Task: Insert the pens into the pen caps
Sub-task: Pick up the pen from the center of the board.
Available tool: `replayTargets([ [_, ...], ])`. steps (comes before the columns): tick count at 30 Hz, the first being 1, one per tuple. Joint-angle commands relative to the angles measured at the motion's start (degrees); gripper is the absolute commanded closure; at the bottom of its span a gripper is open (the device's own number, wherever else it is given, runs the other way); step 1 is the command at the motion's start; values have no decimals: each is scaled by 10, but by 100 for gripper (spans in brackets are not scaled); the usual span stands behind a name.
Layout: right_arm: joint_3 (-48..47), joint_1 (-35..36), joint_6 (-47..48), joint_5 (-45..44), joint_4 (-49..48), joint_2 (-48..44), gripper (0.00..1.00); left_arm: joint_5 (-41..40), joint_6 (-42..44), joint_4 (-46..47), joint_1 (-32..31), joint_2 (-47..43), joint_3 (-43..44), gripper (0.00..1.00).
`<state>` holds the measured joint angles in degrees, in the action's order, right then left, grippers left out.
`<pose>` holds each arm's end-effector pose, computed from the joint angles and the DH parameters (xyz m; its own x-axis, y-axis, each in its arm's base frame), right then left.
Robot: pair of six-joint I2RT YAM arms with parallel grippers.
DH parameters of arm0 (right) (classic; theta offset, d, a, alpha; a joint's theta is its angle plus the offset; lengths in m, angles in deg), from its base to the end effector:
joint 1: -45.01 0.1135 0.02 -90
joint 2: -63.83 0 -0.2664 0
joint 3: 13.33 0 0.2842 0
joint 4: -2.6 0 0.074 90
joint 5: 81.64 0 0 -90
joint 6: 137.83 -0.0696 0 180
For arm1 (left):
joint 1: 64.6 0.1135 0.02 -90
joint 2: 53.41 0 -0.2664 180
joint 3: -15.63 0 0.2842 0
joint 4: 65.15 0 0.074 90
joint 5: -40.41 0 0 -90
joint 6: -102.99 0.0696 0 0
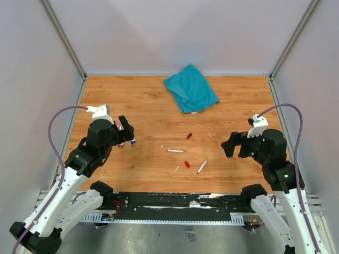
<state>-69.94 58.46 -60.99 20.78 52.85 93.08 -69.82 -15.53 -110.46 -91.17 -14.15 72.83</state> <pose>0.1626 0.0543 0.3191 -0.4640 0.1177 -0.8780 -0.3227 0.9006 0.2912 0.1966 -0.0714 0.3056 -0.4305 -0.2856 -0.8562 -0.0689 0.9562 -0.2843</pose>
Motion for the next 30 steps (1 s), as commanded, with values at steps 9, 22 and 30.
replayTargets([
  [9, -34, -15, -9, -58, 31, 39, 1, -13, -24, 14, 8, 71, 12, 0],
  [22, -37, -16, -37, -103, 53, 60, 2, 0, -17, 45, 8, 166, 11, 0],
  [30, -33, -16, -72, -130, 67, 102, 1, -4, -31, 49, 8, 208, 25, 0],
])
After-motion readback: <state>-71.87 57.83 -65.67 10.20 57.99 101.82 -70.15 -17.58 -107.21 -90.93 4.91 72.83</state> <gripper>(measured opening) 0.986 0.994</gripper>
